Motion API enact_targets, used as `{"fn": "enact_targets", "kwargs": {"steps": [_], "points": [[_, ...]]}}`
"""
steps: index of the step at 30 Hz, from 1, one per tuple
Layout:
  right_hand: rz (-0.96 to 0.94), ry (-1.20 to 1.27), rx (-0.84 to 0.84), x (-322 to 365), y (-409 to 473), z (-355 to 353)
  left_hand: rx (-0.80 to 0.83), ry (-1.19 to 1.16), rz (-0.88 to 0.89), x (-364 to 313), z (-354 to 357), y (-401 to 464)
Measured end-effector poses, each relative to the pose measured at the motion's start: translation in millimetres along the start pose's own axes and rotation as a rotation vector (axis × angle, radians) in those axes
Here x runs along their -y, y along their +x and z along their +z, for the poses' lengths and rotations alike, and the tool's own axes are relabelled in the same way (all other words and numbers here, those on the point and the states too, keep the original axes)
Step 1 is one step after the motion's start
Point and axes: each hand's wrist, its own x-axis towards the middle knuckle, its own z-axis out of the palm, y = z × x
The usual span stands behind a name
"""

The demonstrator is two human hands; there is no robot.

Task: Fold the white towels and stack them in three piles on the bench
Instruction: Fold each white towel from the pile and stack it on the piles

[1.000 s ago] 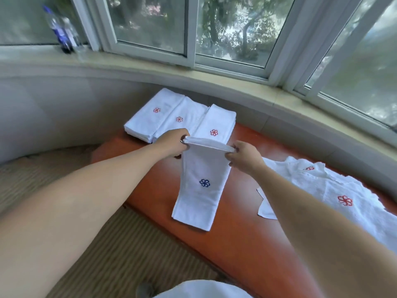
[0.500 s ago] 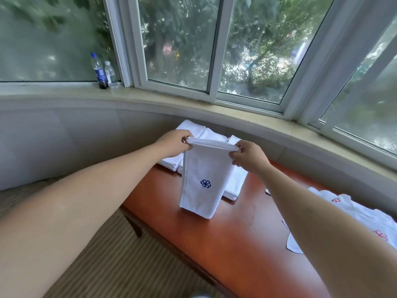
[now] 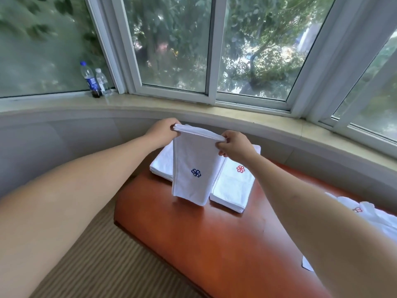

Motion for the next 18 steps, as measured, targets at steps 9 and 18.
{"fn": "enact_targets", "kwargs": {"steps": [9,18], "points": [[0.053,-0.013,-0.077,2,62,1,0.003,-0.08,0.004,16,3,69],[0.209,-0.04,-0.183,-31,142,6,0.157,-0.088,0.04,28,42,186]]}}
